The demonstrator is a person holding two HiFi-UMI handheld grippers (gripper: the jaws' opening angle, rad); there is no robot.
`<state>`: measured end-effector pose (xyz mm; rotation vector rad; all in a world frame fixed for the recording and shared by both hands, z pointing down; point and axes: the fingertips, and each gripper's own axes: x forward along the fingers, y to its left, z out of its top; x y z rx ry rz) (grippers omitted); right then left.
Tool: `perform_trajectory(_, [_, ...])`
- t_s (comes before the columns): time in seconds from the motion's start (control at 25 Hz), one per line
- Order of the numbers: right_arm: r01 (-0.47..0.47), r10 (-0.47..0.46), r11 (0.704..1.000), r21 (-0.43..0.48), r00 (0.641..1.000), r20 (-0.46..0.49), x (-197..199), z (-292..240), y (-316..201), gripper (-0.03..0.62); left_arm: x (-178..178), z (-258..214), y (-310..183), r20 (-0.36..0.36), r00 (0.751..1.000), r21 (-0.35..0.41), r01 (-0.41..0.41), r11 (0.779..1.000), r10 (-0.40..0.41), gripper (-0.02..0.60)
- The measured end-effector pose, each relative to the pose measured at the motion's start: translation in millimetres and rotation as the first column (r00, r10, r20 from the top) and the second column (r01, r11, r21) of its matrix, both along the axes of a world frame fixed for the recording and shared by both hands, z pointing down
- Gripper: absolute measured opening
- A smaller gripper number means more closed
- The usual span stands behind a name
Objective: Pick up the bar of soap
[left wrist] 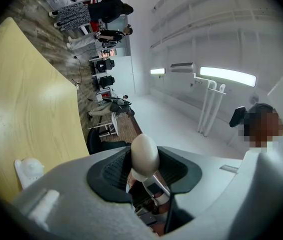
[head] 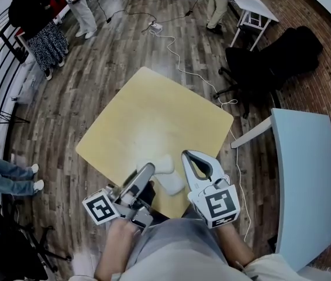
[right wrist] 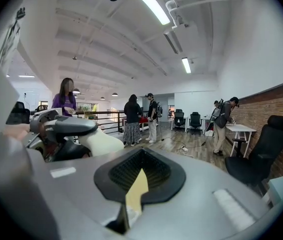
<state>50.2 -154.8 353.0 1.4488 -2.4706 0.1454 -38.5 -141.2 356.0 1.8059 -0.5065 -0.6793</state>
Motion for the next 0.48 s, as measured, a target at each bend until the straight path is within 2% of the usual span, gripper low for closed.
perform_trajectory(0.48, [-0.004, 0.004, 1.0, 0.024, 1.0, 0.013, 6, -8, 7, 0.003, -1, -15, 2, -0.032, 0.999, 0.026, 0.021, 0.999, -0.02, 0.155])
